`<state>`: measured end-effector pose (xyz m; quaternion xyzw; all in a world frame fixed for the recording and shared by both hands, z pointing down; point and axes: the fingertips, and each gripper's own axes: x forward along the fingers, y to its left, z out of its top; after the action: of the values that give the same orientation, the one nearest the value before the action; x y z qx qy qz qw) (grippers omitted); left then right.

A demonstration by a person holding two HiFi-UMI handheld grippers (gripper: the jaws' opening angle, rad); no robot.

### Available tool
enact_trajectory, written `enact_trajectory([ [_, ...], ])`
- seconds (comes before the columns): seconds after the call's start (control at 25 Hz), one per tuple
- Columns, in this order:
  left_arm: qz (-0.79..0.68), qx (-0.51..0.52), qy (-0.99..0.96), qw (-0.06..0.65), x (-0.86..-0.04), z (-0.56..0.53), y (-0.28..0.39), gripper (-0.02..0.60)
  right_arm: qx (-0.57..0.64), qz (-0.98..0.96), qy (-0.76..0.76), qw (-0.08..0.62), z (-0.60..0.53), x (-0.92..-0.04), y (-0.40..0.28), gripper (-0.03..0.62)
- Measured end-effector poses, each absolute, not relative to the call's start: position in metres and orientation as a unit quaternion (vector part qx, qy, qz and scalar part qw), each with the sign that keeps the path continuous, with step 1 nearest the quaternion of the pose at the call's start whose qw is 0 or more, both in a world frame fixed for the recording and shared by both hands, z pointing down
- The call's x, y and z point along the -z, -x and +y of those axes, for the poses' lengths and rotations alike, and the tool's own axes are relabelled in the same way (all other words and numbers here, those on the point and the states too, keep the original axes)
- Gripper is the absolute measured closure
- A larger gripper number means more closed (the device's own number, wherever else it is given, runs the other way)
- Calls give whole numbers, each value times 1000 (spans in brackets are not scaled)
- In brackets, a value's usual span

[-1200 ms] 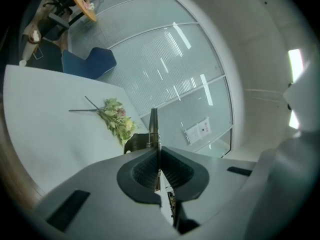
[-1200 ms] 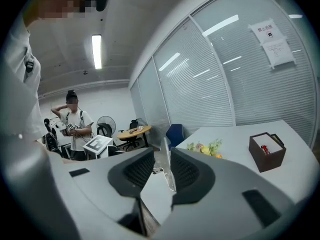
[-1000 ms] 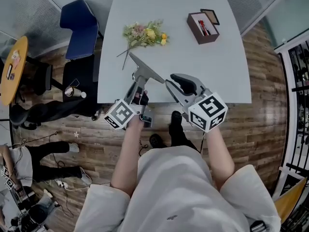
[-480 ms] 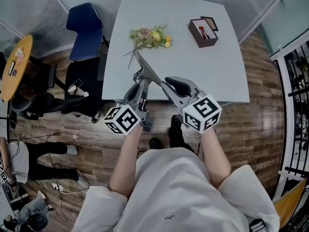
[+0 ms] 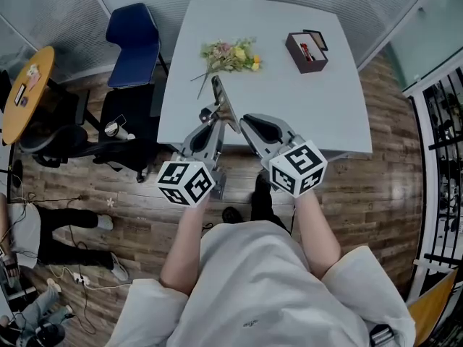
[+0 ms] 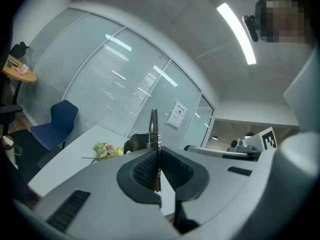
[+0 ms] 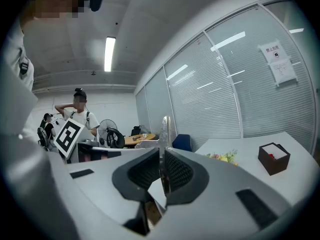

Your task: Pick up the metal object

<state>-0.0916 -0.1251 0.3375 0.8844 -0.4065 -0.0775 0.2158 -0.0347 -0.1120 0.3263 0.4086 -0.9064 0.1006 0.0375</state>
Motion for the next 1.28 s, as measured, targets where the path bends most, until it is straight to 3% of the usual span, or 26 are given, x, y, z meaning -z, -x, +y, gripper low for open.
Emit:
enact_trajectory([
  [0.76,-423,29,-894,145,-325,-96,114,561,-89,-909,-406,38,-88,-324,64,588],
  [1.28,-426,28,-892,148,-329,-88,120,561,-85,-911,-399,53,-80,-330,74,588],
])
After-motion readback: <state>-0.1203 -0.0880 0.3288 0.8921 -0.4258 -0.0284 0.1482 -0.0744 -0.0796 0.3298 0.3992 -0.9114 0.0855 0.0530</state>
